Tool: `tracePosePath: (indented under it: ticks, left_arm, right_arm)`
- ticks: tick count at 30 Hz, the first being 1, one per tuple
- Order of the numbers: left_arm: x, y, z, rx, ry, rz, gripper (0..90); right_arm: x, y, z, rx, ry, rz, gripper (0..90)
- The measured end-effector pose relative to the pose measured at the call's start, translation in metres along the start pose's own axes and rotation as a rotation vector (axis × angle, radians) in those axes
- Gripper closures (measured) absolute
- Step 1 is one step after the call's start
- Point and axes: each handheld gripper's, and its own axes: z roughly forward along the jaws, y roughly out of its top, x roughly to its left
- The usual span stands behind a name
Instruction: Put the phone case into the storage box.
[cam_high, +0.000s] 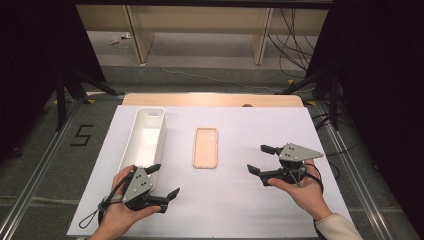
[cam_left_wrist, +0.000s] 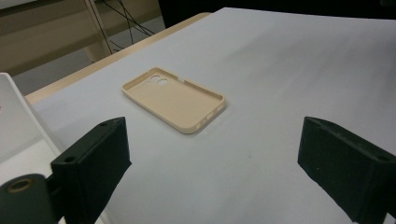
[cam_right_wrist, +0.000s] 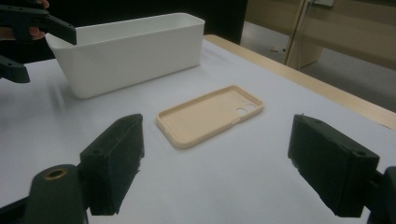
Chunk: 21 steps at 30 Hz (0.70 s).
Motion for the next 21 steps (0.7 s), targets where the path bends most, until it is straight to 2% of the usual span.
tracePosePath:
  ticks: [4,17,21]
  left_arm:
    - [0.0,0.0,0.0,0.0,0.002,-0.002,8.3]
    - [0.0,0.0,0.0,-0.001,0.003,-0.001,8.4]
    - [-0.001,0.003,0.002,0.006,0.011,0.014,8.8]
  right_arm:
    - [0.001,0.002,-0.003,-0.013,-0.005,-0.005,19.6]
    - [0.007,0.015,0.003,-0.028,0.015,-0.049,19.5]
    - [0.007,0.015,0.002,-0.023,0.009,-0.056,19.5]
